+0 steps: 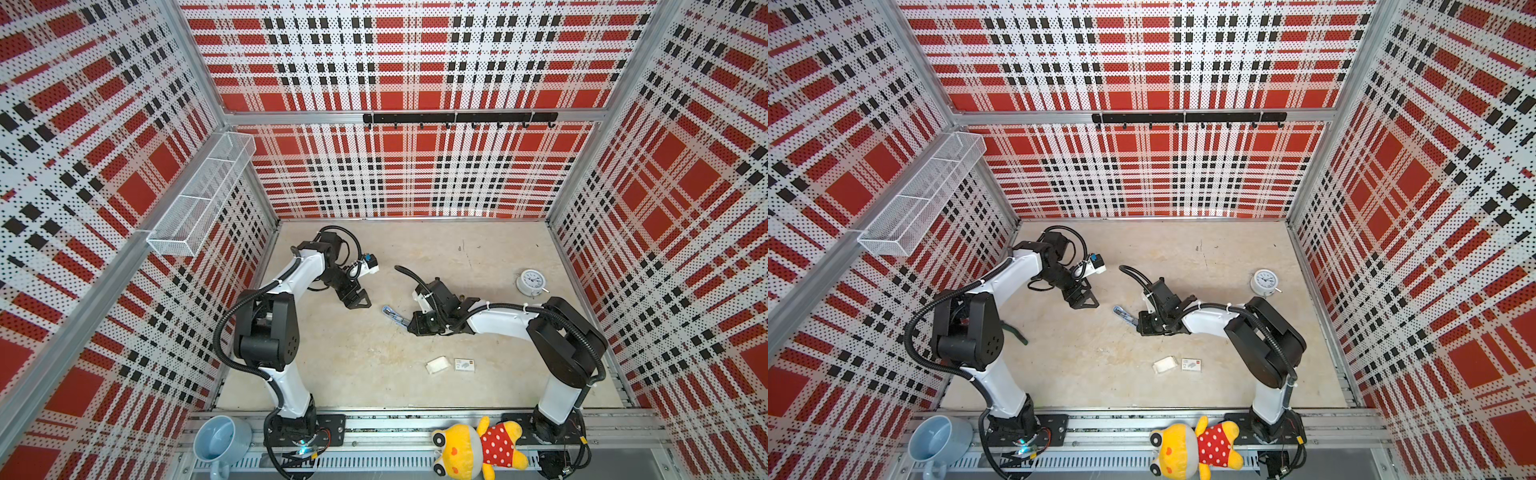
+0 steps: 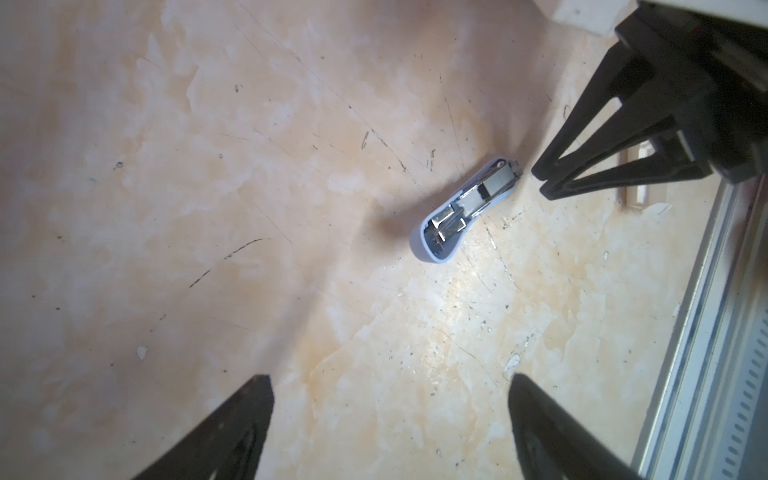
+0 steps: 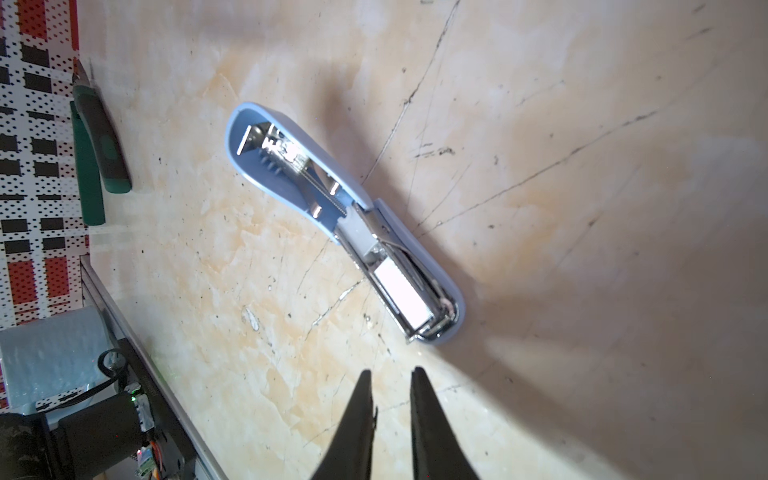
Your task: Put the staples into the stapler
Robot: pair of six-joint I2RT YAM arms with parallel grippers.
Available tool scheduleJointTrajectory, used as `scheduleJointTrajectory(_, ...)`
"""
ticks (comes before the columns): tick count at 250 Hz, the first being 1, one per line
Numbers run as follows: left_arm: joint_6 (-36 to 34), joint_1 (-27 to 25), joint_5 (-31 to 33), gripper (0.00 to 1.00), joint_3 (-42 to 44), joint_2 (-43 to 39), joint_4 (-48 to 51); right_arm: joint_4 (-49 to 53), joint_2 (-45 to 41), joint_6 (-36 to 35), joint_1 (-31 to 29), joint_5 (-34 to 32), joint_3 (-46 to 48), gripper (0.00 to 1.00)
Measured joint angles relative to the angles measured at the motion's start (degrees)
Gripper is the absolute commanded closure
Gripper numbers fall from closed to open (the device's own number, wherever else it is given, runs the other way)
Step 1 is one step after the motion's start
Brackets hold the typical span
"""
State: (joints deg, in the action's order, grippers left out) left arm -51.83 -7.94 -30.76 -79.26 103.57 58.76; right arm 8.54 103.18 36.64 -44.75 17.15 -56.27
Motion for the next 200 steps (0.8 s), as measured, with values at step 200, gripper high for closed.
scheduleJointTrajectory(200,-0.8,-1.8,-1.4,0.13,0.2,3.0,-0.1,3.8,3.5,-1.0,1.4,-4.4,-3.8,0.82)
